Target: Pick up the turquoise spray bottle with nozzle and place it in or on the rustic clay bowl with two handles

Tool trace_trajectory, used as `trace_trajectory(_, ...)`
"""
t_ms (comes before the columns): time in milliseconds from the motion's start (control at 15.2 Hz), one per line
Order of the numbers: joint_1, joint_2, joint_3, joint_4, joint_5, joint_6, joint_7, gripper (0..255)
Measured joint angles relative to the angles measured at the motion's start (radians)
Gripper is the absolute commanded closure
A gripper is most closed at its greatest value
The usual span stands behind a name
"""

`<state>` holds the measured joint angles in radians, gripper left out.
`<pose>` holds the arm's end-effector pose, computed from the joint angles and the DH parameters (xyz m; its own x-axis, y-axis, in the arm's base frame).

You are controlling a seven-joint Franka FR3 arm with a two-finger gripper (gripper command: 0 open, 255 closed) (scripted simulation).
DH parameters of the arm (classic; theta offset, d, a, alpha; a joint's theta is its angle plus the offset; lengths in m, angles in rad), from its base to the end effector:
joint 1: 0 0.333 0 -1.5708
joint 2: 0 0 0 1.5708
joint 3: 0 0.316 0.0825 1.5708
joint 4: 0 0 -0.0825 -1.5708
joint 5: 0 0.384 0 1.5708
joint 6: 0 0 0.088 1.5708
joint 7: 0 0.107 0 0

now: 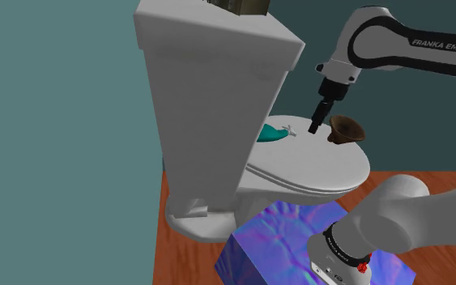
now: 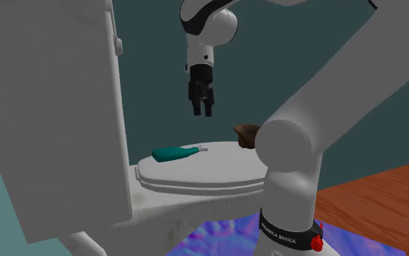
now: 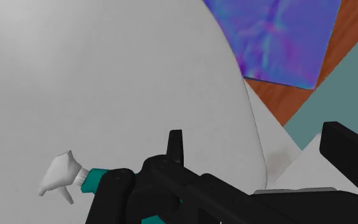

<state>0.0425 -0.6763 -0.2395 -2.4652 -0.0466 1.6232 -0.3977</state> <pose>0.3230 -0.0778 0.5014 0.9532 0.2765 -0.1227 0.2553 -0.9529 -0.1638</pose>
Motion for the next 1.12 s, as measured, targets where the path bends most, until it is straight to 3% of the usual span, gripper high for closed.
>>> trace_trajectory(330, 0.047, 0.093, -0.116, -0.022, -0.081, 0.147, -0.298, 0)
trace_trajectory(594, 0.101, 0.221, -0.207, 0.002, -0.105, 0.283, -0.536, 0)
trace_trajectory(858, 0.166, 0.382, -0.292, 0.043, -0.079, 0.429, -0.786, 0)
trace_trajectory(1122, 0.219, 0.528, -0.344, 0.102, -0.010, 0.530, -1.025, 0)
